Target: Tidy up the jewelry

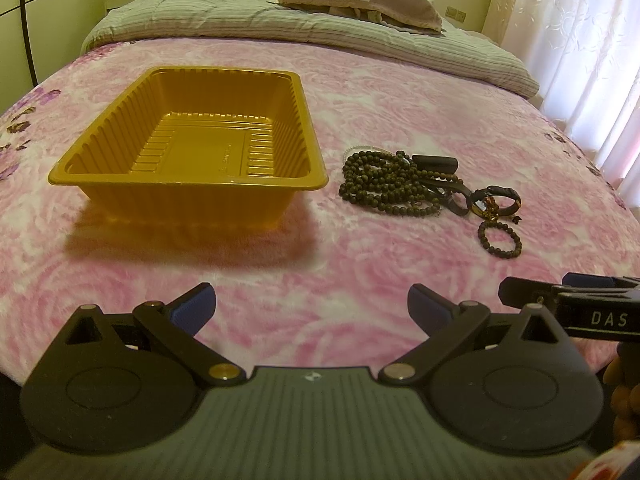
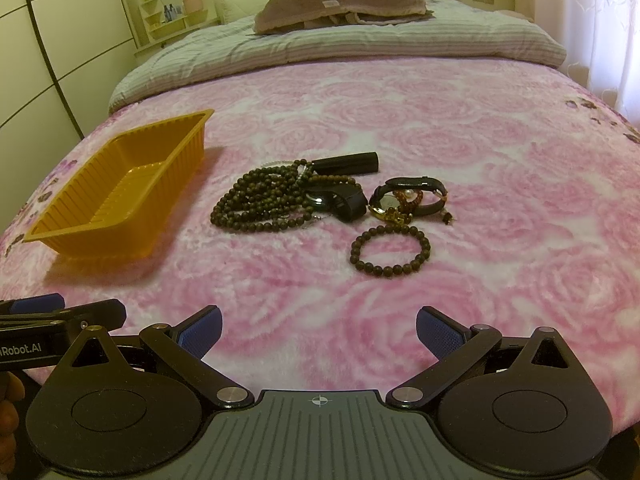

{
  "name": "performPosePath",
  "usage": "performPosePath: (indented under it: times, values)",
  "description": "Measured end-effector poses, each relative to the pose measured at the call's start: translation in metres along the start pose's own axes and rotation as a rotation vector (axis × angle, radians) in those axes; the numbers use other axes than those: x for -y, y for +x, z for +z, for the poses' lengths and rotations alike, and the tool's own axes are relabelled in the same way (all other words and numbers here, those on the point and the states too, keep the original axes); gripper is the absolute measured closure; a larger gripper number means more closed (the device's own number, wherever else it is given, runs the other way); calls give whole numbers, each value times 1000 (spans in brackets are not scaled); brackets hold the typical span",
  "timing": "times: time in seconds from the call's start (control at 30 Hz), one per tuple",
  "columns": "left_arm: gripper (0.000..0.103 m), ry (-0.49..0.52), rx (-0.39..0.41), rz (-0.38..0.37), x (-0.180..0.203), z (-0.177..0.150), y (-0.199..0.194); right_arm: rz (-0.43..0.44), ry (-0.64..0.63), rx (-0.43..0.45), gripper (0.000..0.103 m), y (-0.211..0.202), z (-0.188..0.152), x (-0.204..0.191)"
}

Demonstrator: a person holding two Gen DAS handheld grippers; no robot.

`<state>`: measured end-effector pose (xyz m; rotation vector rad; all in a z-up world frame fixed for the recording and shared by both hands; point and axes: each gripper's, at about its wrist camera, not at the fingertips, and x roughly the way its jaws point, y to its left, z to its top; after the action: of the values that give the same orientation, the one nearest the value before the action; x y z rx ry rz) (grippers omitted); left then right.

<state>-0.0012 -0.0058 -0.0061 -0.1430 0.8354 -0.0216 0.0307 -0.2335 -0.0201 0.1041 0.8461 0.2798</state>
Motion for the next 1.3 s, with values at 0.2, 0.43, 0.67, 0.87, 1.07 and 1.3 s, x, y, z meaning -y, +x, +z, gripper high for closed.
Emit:
performPosePath:
  times: [0.2, 0.43, 0.67, 0.87, 1.07, 1.3]
  values:
    - [2, -2, -2, -1, 0, -1, 1, 0, 0, -1, 0, 1, 0, 0]
    - [2, -3, -5, -3, -1, -1, 2, 0, 0, -2, 0, 1, 0, 0]
    - [2, -3, -5, -3, -1, -1, 2, 0, 1, -2, 0, 2, 0, 0]
    - [2, -8, -2, -5, -2, -1, 2, 1, 3, -2, 1, 2, 1, 1]
    - [2, -76, 35, -30, -22, 7, -4, -2, 6, 4, 0, 5, 2, -1]
    - [6, -191, 147, -14, -74, 23, -25, 2, -17, 42, 1, 9, 8, -8]
